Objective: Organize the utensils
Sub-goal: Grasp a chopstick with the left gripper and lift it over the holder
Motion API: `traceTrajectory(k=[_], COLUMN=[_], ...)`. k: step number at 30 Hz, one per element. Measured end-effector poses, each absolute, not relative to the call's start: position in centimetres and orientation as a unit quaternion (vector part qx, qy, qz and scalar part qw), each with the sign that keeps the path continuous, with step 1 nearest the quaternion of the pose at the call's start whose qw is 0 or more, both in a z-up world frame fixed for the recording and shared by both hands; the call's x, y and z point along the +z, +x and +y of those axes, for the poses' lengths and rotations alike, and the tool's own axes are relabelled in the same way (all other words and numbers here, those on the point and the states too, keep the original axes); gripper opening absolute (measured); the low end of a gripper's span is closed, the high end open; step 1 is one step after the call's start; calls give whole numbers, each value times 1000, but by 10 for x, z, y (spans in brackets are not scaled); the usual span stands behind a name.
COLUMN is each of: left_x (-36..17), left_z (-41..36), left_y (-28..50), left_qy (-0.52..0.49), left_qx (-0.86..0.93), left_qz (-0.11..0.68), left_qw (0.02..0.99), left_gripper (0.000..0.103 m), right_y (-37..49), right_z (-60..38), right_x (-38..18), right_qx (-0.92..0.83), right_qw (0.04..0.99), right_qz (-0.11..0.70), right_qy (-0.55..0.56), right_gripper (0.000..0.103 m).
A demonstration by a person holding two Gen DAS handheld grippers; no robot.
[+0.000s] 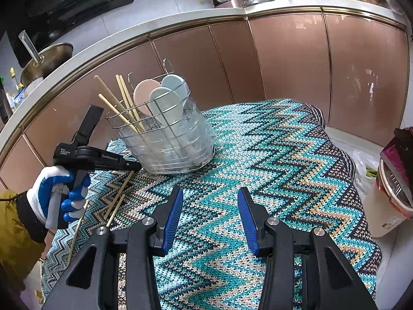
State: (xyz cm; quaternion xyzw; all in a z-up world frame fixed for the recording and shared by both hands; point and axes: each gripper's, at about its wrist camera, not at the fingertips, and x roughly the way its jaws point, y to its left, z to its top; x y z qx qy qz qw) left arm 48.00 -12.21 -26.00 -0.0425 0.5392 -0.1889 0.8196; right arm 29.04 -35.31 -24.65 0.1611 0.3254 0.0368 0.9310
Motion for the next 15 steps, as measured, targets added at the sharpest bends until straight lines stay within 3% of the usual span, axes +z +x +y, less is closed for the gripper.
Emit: traceTrajectory(k=[6, 15], left_x=[-194, -46], left_z=[-80, -95], left_y=[420, 349], left_qy=[-113, -157], left_qx=[-196, -176], left_qz=[429, 141], left_qw=[875, 962], left_gripper=[5, 5], right_y=[288, 281], right_z=[-357, -360], right_x=[-245, -239], right_qx=[49, 59], right_qw=[933, 937], right_qz=[310, 286], right_qy=[173, 191], right_gripper=[44, 44])
